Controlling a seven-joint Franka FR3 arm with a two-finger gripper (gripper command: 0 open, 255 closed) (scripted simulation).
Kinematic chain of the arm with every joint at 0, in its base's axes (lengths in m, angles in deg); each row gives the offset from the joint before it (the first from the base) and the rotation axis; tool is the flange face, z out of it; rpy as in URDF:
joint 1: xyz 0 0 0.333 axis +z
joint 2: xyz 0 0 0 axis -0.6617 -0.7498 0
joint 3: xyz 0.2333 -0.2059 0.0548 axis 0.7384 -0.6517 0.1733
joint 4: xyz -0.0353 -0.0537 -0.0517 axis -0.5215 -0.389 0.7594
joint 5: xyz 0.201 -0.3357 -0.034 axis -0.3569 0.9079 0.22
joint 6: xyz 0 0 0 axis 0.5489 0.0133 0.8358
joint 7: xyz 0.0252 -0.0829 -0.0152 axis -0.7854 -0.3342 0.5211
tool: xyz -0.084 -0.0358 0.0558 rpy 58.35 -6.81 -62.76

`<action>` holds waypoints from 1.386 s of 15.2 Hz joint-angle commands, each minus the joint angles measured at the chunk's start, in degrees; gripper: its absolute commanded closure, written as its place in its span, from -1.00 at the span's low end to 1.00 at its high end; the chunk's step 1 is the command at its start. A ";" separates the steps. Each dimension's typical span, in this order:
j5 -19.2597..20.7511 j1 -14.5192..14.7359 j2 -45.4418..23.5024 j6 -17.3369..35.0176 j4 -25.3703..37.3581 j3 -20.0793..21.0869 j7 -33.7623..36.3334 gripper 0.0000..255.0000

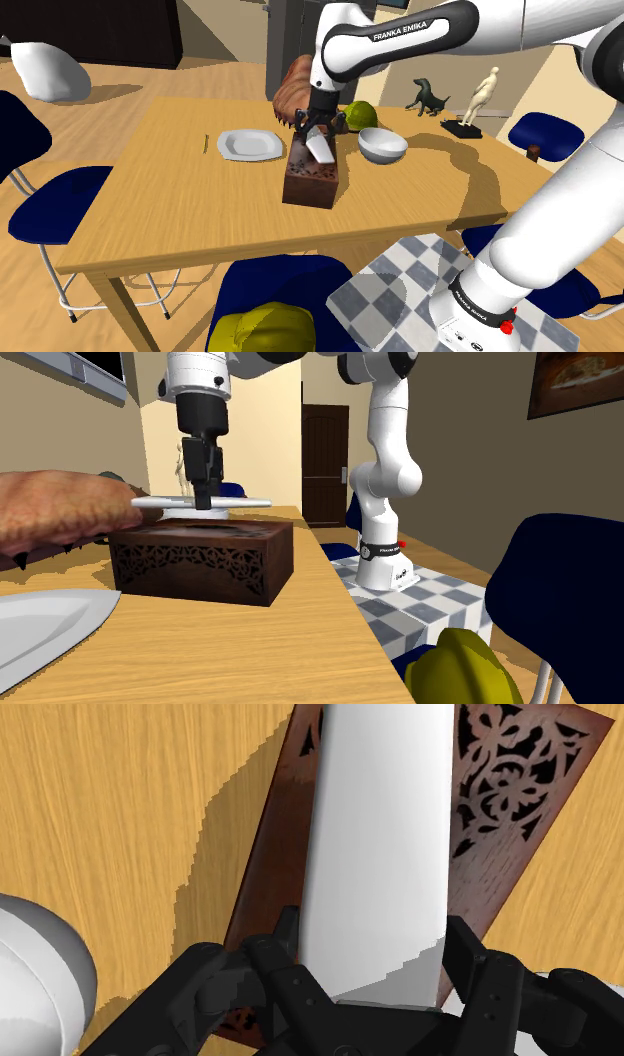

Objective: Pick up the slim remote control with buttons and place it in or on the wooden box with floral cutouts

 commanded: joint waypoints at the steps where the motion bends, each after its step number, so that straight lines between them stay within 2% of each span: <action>1: 0.09 0.06 -0.35 1.72 -1.34 0.07 0.16 1.00; 5: 0.37 0.09 -1.33 4.52 -3.20 0.13 0.36 1.00; 13: 0.37 0.10 -1.33 4.52 -3.20 0.13 0.36 1.00; 14: 0.37 0.10 -1.33 4.53 -3.20 0.13 0.36 -1.00; 19: 0.37 0.09 -1.33 4.53 -3.20 0.13 0.36 -1.00; 21: 0.00 0.04 0.00 0.77 -0.72 0.05 0.08 -1.00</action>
